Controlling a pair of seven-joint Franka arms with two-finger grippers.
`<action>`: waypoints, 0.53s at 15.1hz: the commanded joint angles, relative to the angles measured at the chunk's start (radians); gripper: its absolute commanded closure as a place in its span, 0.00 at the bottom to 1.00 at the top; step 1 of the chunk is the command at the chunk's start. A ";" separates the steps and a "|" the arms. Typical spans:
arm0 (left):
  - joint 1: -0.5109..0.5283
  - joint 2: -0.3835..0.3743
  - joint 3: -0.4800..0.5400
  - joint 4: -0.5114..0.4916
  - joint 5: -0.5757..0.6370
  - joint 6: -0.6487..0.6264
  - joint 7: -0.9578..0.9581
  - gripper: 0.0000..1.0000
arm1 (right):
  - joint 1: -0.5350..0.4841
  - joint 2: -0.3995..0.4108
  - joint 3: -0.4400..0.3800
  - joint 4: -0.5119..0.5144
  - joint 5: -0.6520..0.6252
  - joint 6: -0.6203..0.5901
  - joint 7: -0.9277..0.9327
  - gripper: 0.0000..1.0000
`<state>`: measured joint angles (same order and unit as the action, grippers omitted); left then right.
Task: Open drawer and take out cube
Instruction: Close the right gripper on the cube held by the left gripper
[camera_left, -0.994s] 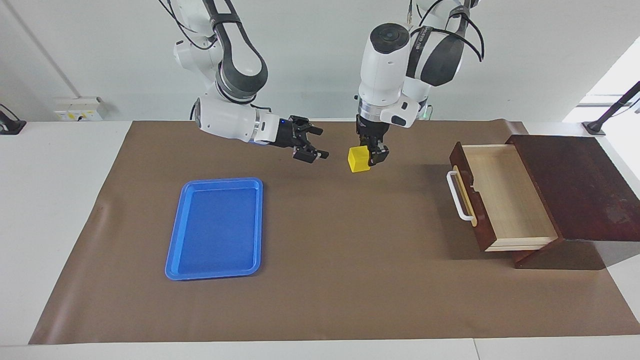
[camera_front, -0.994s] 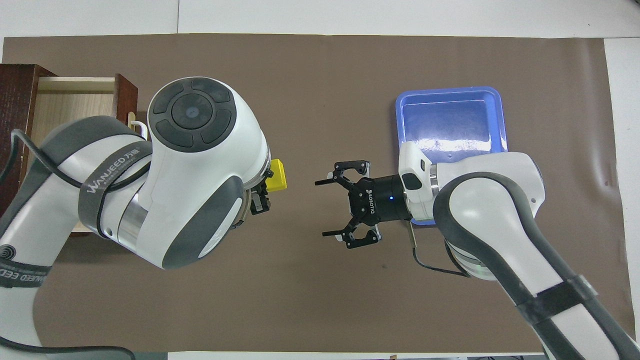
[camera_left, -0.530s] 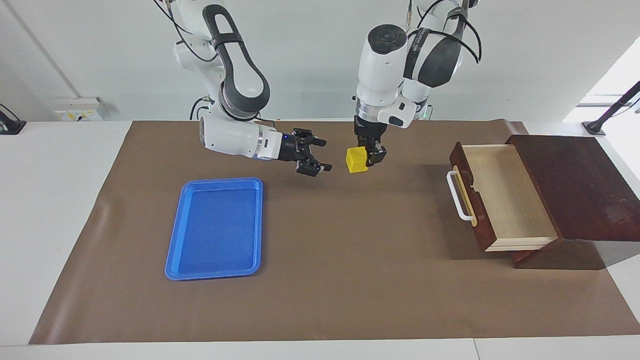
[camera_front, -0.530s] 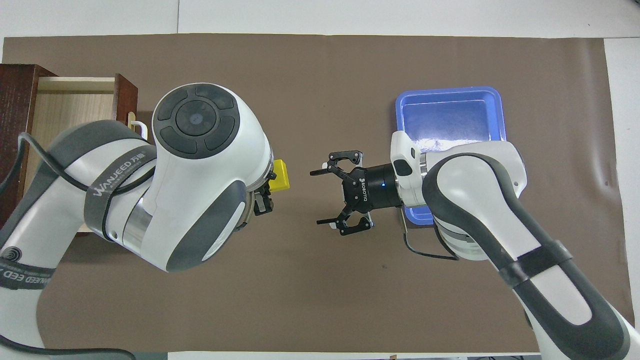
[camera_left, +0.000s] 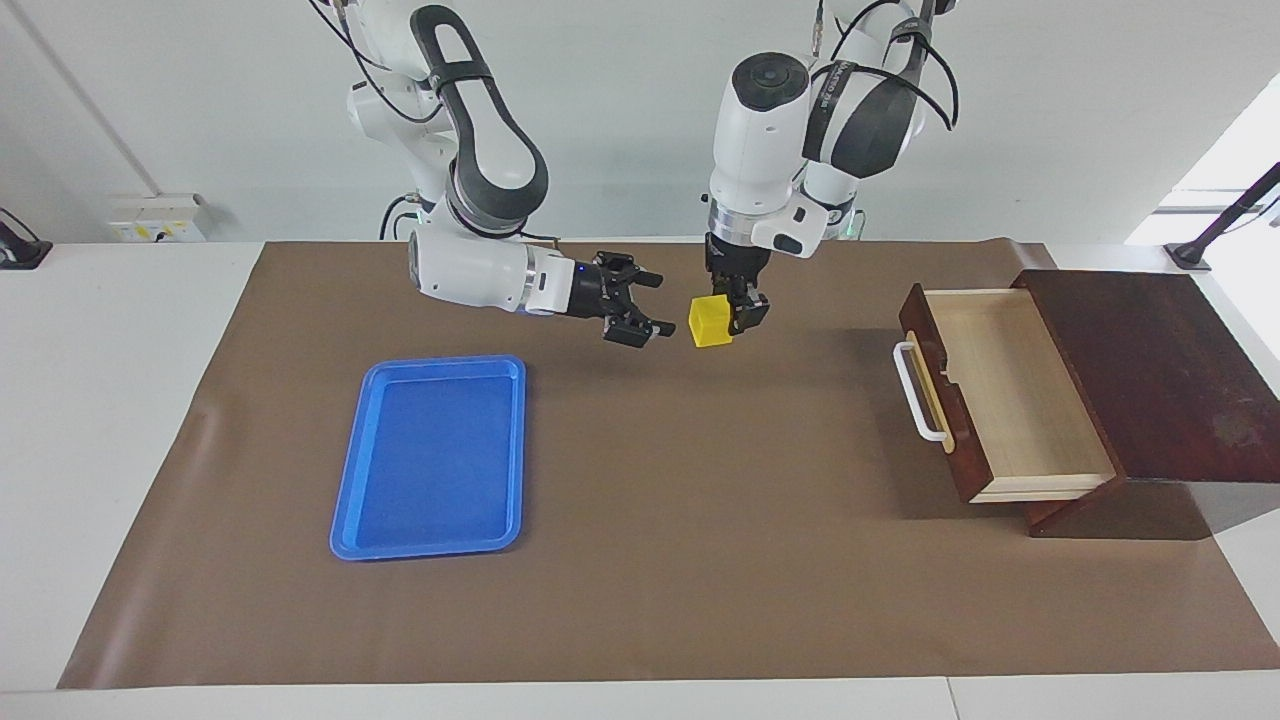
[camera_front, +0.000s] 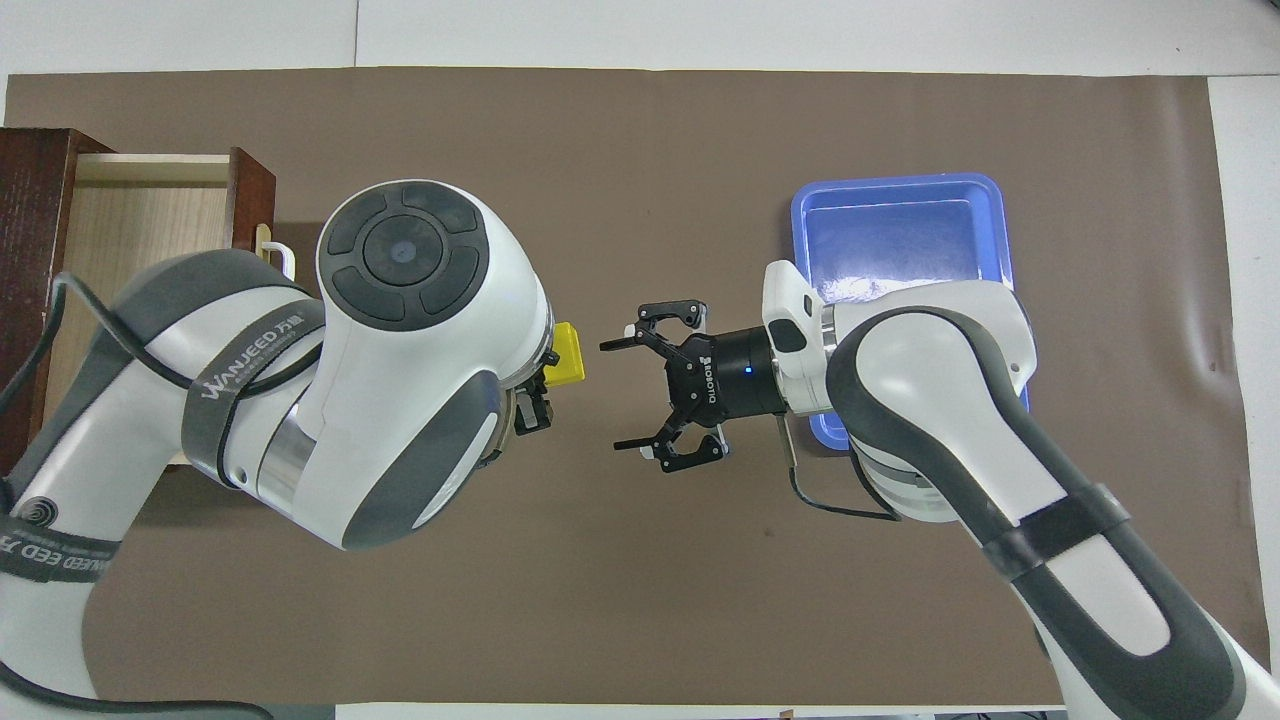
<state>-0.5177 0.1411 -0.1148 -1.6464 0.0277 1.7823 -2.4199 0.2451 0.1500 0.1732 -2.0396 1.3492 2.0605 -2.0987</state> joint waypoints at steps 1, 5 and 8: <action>-0.008 -0.034 0.003 -0.039 0.017 0.025 -0.024 1.00 | 0.003 0.066 0.000 0.071 0.022 0.012 -0.017 0.00; -0.008 -0.034 0.000 -0.041 0.017 0.023 -0.024 1.00 | 0.019 0.071 0.000 0.088 0.022 0.020 -0.011 0.00; -0.008 -0.034 -0.002 -0.046 0.017 0.023 -0.024 1.00 | 0.039 0.074 0.000 0.099 0.022 0.046 -0.001 0.00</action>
<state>-0.5177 0.1411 -0.1178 -1.6485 0.0277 1.7841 -2.4211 0.2680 0.2116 0.1731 -1.9607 1.3494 2.0790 -2.0986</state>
